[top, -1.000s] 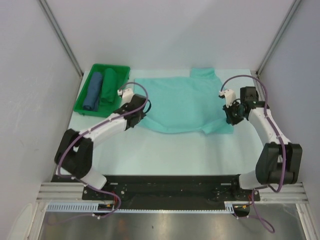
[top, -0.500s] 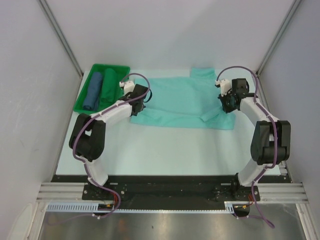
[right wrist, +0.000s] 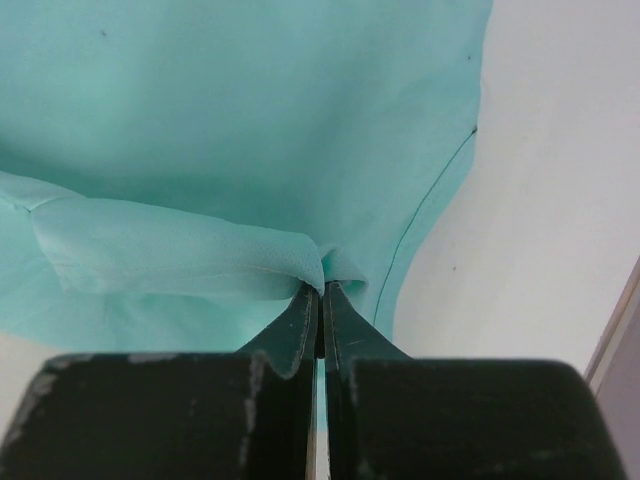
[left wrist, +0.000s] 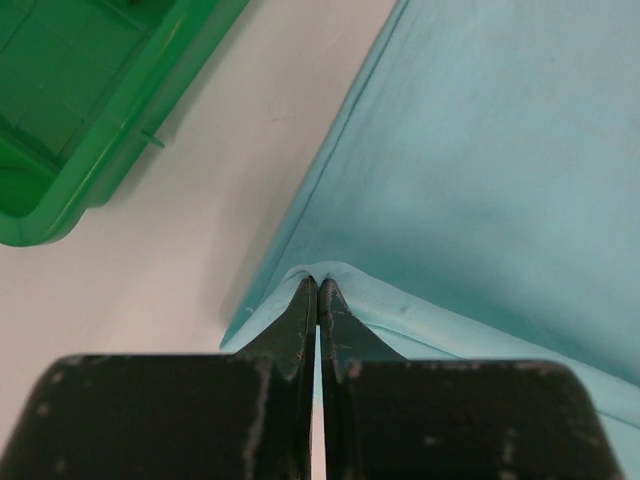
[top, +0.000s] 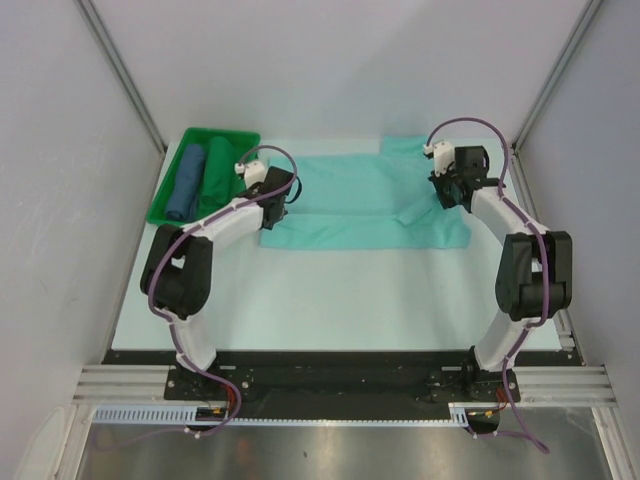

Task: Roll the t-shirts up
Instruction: Fold the T-shirt at the center of the board.

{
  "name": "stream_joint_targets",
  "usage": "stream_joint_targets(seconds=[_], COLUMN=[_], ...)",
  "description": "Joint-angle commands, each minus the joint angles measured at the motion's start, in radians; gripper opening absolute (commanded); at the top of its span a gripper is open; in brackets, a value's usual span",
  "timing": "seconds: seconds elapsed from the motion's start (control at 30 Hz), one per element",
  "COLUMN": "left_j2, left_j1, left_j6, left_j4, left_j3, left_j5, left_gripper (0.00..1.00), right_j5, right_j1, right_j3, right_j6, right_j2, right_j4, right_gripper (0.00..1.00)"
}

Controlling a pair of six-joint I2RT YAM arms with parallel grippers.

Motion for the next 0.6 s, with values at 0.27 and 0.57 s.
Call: stream_joint_targets(seconds=[0.27, 0.57], left_j2=[0.058, 0.097], left_j1=[0.035, 0.047], left_j6=[0.003, 0.026], left_j4=[-0.003, 0.028], left_j3=[0.073, 0.106], left_j5=[-0.02, 0.003], left_gripper=[0.0, 0.0], right_j5=[0.021, 0.024], right_j1=[-0.013, -0.025], right_j3=[0.077, 0.1], right_j6=[0.014, 0.022], right_j2=[0.085, 0.121], right_j4=[0.097, 0.115], right_gripper=[0.0, 0.0])
